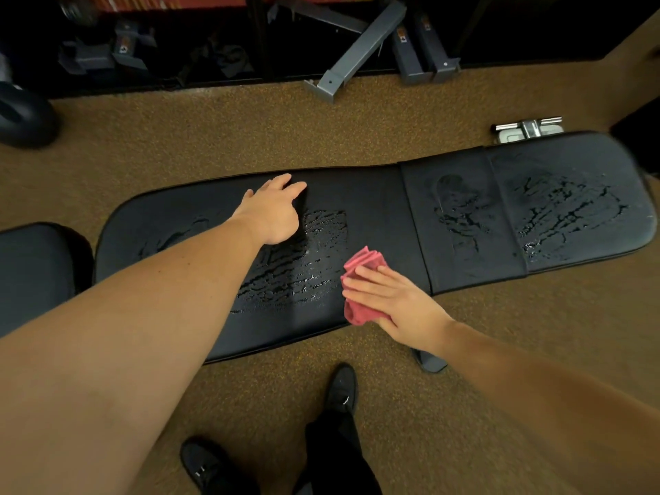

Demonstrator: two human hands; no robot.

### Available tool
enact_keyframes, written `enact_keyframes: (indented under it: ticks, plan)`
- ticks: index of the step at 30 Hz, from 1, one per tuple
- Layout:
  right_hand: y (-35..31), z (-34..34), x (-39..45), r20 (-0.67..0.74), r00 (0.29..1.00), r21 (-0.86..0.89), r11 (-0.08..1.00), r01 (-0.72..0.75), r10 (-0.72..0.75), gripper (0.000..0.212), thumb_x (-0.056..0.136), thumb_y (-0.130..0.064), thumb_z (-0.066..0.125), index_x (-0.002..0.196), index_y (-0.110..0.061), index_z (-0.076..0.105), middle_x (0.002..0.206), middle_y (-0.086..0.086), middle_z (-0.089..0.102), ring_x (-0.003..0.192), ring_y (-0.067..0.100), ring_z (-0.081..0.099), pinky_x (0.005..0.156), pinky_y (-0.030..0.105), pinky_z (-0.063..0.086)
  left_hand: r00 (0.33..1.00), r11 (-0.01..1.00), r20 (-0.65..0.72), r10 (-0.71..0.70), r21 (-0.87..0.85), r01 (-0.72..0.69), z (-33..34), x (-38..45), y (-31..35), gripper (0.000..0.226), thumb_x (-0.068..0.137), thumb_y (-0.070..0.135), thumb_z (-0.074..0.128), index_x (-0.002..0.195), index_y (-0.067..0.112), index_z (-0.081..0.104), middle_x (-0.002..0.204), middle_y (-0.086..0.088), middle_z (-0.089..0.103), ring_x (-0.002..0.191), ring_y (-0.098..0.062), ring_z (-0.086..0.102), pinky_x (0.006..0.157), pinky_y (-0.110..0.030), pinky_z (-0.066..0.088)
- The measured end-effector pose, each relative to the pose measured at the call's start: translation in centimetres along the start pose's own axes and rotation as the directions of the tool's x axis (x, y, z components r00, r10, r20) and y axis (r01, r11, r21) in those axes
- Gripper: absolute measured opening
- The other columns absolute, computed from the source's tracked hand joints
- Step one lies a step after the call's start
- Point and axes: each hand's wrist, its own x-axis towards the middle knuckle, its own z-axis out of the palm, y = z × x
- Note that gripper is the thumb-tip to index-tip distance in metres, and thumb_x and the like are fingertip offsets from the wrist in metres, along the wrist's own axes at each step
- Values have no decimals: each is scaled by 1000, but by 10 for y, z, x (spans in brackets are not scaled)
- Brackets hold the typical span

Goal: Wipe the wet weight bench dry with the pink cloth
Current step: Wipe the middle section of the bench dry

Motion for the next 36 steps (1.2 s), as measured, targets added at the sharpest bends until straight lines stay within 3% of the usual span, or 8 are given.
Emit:
enact_keyframes:
  ticks: [3, 6, 12, 15, 18, 20, 25, 36]
  plan:
    - [-22, 4, -8, -64, 998, 188, 982, -17, 30, 49, 94, -27, 48, 142, -23, 56, 148, -10, 53, 144, 5, 36, 122, 35, 23, 1000, 1000, 5, -5, 9, 4, 4, -5, -2, 67, 98, 13, 34, 160, 32, 15, 168, 3, 1, 154, -22, 4, 125, -48, 4]
    - [-40, -18, -3, -188, 954, 383, 912, -146, 232, 42, 97, -31, 46, 134, -21, 61, 128, -11, 63, 118, -4, 50, 108, 23, 38, 1000, 1000, 10, 3, 13, -3, 6, -6, -5, 68, 98, 12, 34, 160, 33, 15, 168, 4, 1, 155, -21, 2, 125, -49, 4]
    - [1, -114, 56, -486, 699, 509, 820, -262, 525, 41, 99, -25, 62, 139, -23, 55, 128, -6, 64, 114, 7, 61, 101, 32, 51, 999, 1000, 39, -13, -16, 14, 4, -4, -6, 71, 96, 11, 36, 159, 37, 17, 168, 9, 0, 155, -20, 6, 125, -48, 2]
    - [43, -139, 90, -313, 772, 430, 807, -404, 554, 62, 99, -42, 59, 153, -29, 33, 141, 2, 55, 124, 15, 54, 104, 33, 44, 999, 1000, 31, -18, -24, 19, 2, -3, -5, 71, 95, 10, 36, 158, 37, 20, 168, 9, 3, 153, -21, 13, 125, -48, 5]
    - [74, -117, 105, -25, 888, -78, 884, -460, 460, 64, 103, -51, 44, 157, -19, 31, 165, 11, 21, 152, 31, 17, 123, 47, 19, 999, 999, 32, -29, -36, 31, 0, -2, -4, 73, 93, 8, 36, 157, 38, 23, 168, 9, 5, 152, -22, 17, 124, -47, 6]
    - [81, -94, 96, 45, 918, -184, 907, -379, 393, 64, 104, -54, 34, 160, -25, 23, 170, 7, 3, 156, 29, -2, 126, 51, 6, 999, 999, 38, -32, -34, 33, 0, -1, -4, 73, 92, 8, 36, 157, 39, 23, 168, 10, 5, 151, -23, 19, 124, -47, 6]
    - [72, -64, 47, 6, 987, -231, 961, -153, 158, 63, 102, -52, 25, 158, -25, 31, 168, 2, 17, 156, 24, 12, 126, 46, 9, 998, 999, 48, -31, -18, 32, -1, -1, -6, 74, 93, 7, 35, 157, 41, 21, 168, 12, 4, 151, -22, 21, 124, -46, 7]
    - [27, -16, -31, 11, 992, -8, 992, 124, -124, 54, 94, -22, 58, 148, -24, 50, 161, -2, 36, 153, 20, 23, 126, 44, 16, 998, 999, 43, -38, -33, 39, 4, -1, -5, 74, 93, 8, 35, 158, 40, 19, 168, 11, 1, 153, -19, 15, 124, -50, 4]
